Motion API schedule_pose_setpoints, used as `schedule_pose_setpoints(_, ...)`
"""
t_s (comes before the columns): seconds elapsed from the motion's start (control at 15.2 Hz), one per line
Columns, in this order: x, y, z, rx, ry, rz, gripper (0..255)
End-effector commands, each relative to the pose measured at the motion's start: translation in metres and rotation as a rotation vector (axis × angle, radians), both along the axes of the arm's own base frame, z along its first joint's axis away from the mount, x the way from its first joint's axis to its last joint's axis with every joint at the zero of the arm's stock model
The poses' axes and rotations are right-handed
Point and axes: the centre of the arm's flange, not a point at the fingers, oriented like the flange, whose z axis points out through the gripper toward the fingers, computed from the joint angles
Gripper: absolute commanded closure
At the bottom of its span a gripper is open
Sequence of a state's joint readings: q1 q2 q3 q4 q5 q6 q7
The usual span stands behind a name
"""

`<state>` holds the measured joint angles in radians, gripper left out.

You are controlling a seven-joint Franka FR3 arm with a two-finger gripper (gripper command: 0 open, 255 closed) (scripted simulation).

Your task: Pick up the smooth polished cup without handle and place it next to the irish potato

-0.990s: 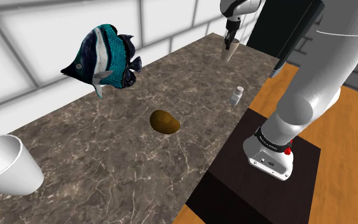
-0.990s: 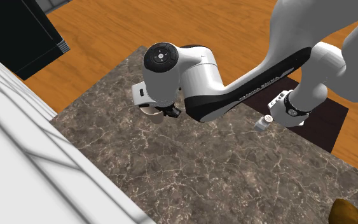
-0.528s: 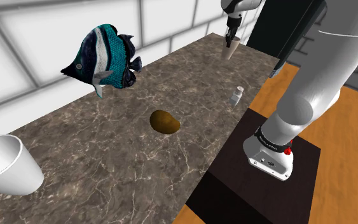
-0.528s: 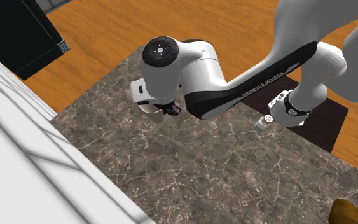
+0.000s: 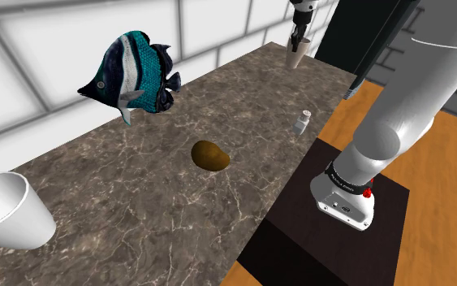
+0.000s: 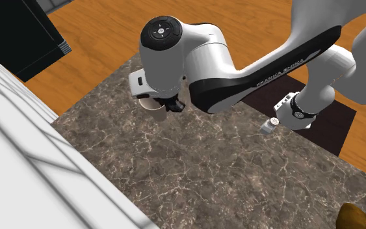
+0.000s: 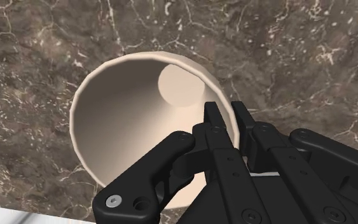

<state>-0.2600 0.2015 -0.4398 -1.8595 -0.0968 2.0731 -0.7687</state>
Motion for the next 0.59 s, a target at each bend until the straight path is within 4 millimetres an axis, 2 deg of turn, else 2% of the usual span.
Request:
schedule_pose_setpoints(0.0,-0.001,0.0,0.01,0.0,0.0,0.0,255)
schedule_pose_setpoints(0.53,-0.001,0.0,0.053,0.0,0.0,0.0,255)
